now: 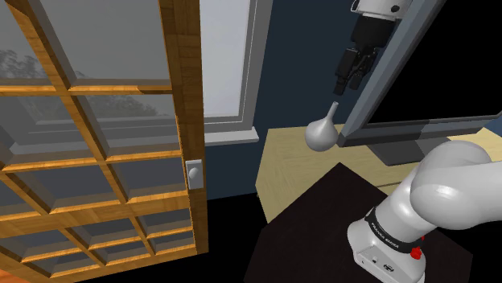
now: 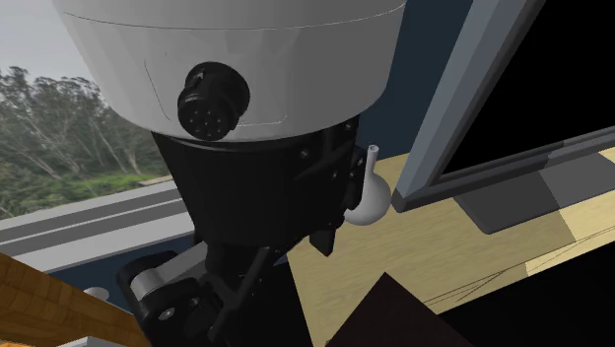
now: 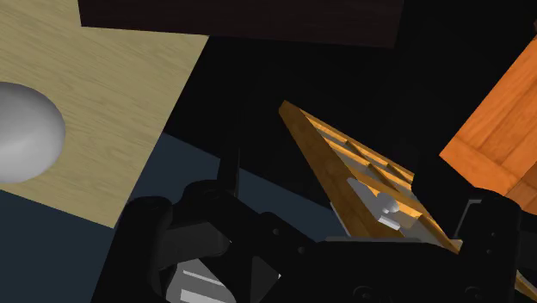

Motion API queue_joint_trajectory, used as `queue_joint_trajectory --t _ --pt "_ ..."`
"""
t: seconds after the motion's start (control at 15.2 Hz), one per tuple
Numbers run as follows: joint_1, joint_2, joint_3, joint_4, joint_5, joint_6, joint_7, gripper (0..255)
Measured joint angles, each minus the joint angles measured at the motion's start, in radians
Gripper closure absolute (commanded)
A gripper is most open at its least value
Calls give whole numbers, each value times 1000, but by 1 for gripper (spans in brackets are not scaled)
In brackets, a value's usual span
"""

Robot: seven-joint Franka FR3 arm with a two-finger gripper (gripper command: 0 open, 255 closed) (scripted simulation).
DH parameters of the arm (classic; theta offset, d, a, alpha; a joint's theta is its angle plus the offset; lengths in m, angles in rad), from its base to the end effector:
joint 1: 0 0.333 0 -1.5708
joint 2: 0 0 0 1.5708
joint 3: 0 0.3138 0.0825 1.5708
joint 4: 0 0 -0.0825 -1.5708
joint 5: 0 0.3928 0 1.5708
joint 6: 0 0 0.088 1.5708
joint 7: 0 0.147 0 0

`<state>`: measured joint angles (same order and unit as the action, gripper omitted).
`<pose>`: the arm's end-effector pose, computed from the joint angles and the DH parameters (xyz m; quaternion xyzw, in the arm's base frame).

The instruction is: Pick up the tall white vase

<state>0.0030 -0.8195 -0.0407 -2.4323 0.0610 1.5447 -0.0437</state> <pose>0.3008 -0.0039 0.5211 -0.9983 -0.0097 0.0327 0.0465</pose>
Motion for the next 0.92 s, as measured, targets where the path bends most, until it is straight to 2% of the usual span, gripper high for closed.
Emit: queue_joint_trajectory --t 0.26,0.92 --pt "-18 25 -34 -17 -30 38 -33 0" --pt "-91 258 -195 -5 -140 257 -183 0"
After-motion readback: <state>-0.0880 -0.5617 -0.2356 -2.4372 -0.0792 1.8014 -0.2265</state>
